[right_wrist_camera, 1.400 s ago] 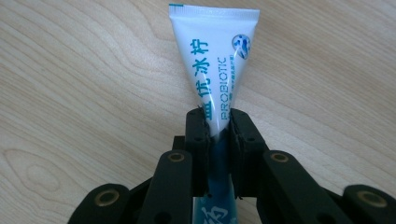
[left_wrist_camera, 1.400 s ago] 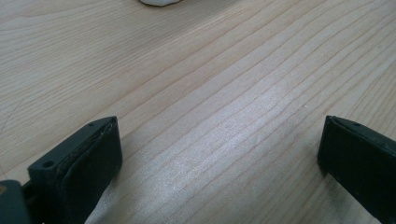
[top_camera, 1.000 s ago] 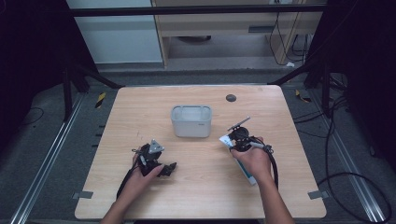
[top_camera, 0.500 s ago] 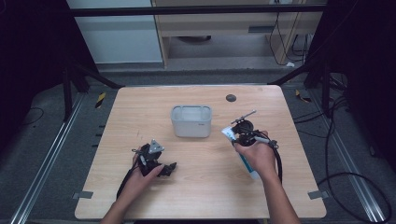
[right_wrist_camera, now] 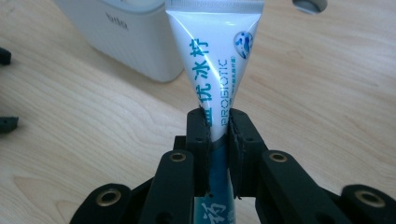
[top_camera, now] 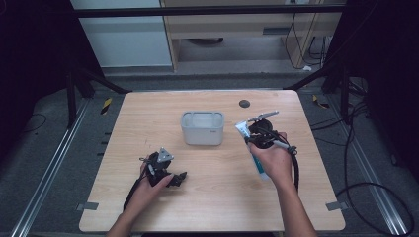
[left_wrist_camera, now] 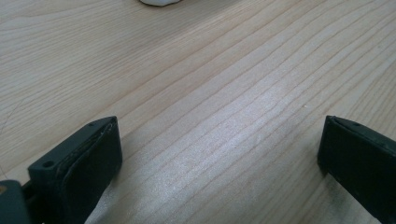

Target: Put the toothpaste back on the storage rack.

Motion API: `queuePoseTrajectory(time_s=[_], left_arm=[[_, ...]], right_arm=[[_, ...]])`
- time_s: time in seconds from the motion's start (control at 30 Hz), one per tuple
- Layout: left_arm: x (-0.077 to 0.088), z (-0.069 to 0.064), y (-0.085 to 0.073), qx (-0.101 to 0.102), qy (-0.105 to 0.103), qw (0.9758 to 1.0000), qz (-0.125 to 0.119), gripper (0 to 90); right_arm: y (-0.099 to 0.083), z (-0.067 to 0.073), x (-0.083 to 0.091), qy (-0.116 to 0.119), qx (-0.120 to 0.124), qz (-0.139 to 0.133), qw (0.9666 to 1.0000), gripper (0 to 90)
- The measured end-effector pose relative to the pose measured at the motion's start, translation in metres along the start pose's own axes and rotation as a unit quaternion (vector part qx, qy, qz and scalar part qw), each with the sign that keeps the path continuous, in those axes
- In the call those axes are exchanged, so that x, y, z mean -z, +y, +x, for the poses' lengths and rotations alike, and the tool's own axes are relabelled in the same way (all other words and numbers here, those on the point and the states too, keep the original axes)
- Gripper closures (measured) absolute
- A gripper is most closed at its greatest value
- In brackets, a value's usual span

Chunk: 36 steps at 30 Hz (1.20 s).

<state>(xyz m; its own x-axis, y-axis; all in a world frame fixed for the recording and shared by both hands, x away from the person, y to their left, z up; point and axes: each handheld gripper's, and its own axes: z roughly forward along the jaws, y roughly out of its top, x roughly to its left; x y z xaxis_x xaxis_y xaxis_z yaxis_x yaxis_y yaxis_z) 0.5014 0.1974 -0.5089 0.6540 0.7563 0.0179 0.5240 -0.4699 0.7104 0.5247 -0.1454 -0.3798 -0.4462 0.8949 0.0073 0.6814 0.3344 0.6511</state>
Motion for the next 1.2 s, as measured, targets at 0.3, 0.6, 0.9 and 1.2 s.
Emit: queuePoseTrajectory(time_s=[0.3,0.6,0.9,1.2], left_arm=[[0.000,0.000,0.000,0.002,0.000,1.0000,-0.002,0.0],[0.000,0.000,0.000,0.000,0.000,1.0000,-0.002,0.0],[0.000,0.000,0.000,0.000,0.000,1.0000,-0.001,0.0],[0.000,0.000,0.000,0.001,0.000,1.0000,-0.001,0.0]], right_arm=[[0.011,0.008,0.010,0.000,0.000,-0.048,0.9988,80.1],[0.019,0.018,0.018,-0.001,0.008,-0.075,0.9971,80.1],[0.026,0.023,0.023,-0.002,0.005,-0.105,0.9944,80.4],[0.038,0.026,0.033,-0.005,-0.003,-0.140,0.9901,80.4]])
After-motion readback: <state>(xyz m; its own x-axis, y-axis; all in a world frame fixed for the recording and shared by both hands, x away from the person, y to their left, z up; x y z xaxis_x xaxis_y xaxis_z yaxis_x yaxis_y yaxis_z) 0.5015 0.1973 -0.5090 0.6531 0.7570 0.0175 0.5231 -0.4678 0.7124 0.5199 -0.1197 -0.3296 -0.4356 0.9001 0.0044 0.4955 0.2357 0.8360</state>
